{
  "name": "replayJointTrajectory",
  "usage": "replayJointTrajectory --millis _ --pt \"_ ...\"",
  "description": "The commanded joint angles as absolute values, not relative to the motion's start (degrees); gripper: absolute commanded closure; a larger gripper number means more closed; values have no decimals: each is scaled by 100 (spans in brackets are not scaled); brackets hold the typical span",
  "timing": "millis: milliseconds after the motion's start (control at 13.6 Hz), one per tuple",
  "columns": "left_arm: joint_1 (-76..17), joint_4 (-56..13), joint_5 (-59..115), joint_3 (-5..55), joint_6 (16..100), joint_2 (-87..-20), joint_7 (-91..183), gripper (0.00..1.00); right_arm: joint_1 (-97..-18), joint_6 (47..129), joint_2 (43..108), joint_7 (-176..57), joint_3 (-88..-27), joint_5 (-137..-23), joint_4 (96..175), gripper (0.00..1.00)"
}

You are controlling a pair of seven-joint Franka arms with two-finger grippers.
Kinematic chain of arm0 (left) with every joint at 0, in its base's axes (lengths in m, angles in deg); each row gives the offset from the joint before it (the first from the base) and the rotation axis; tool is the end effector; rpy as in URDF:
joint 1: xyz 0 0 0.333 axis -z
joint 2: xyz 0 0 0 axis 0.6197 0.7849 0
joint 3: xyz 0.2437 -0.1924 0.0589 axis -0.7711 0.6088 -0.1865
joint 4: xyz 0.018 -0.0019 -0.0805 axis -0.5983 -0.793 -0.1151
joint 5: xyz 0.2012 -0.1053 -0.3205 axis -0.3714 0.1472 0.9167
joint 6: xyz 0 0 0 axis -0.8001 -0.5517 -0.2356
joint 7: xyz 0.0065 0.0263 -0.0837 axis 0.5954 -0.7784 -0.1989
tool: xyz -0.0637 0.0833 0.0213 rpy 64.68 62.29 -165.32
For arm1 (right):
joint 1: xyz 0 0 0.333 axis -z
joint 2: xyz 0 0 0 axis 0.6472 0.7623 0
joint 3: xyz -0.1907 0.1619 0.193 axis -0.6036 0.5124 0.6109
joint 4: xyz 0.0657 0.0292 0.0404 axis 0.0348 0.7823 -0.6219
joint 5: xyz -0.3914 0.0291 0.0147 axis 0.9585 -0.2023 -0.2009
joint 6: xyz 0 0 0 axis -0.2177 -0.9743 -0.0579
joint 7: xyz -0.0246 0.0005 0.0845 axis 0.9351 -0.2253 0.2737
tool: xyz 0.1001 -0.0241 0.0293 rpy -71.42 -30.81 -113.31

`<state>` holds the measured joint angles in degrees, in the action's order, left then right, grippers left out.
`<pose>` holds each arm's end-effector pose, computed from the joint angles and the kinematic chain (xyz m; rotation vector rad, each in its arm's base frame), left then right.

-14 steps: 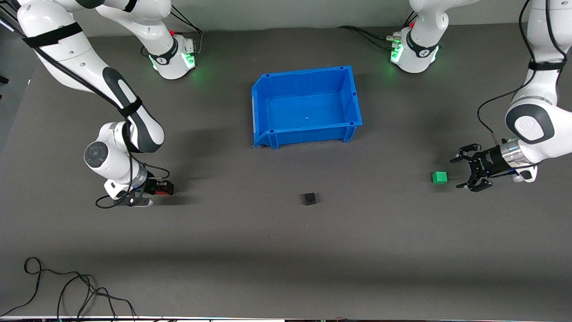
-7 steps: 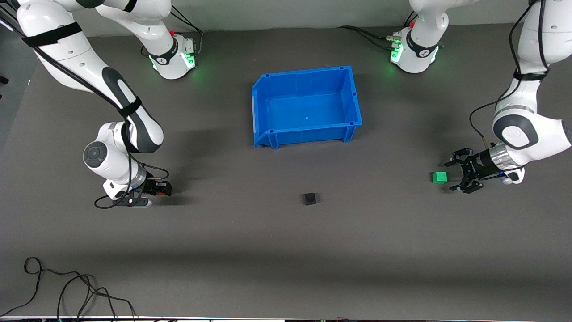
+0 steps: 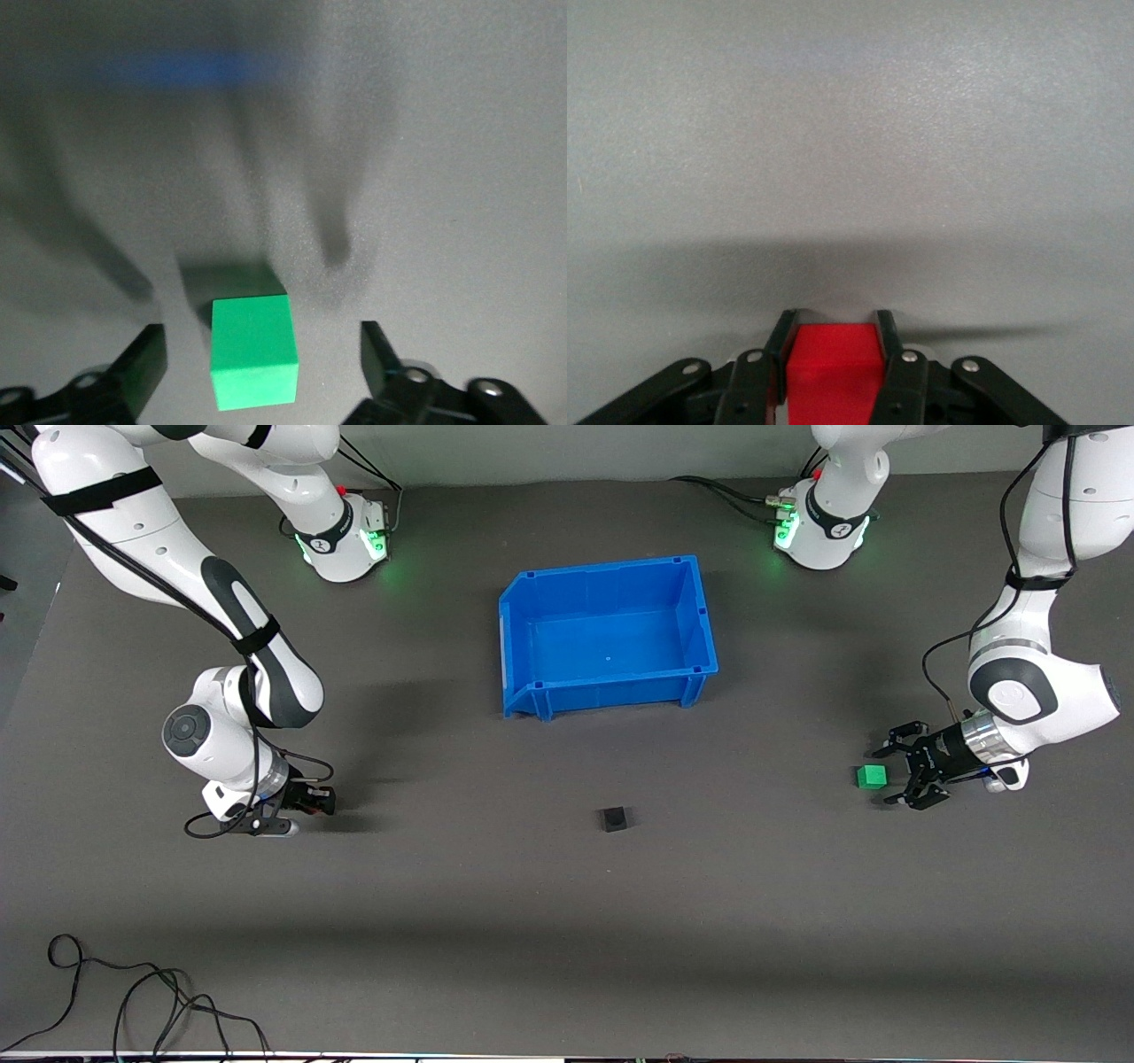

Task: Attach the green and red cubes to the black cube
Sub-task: 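Carry the red cube with the right gripper while the left gripper carries green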

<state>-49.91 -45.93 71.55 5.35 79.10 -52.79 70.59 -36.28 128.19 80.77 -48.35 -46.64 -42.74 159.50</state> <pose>0.5271 0.1169 0.1629 1.9070 1.8315 -0.3742 0.5743 0.0114 0.1742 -3.0898 0.1513 -0.1117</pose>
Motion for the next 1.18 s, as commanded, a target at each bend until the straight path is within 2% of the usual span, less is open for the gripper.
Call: replayJointTrajectory --millis 0,74,147,442,811,1106 --pt "-4937 -4646 7300 514 7989 -5289 6892 62 -3708 12796 8030 -4201 -4667 -4368 15884 100" --pt "-4937 -4638 7300 514 7989 -5289 6892 90 -3795 12726 7969 -3632 -4641 -4368 15849 100" --pt "-4945 -4638 7300 514 7981 -5289 6892 95 -4005 12569 7916 -3070 -4649 -4368 15761 100" --pt "-4972 -4524 7292 514 7858 -5394 6997 100 -4567 11401 8003 -1091 -4684 -4359 14849 100" --pt "-4709 -3874 6845 506 7339 -5561 8093 100 -5061 11126 8275 1150 -4684 -4306 14188 100" --pt "-3963 -3636 6729 506 7435 -5561 9009 100 -5667 10425 8819 3706 -4702 -3860 13047 100"
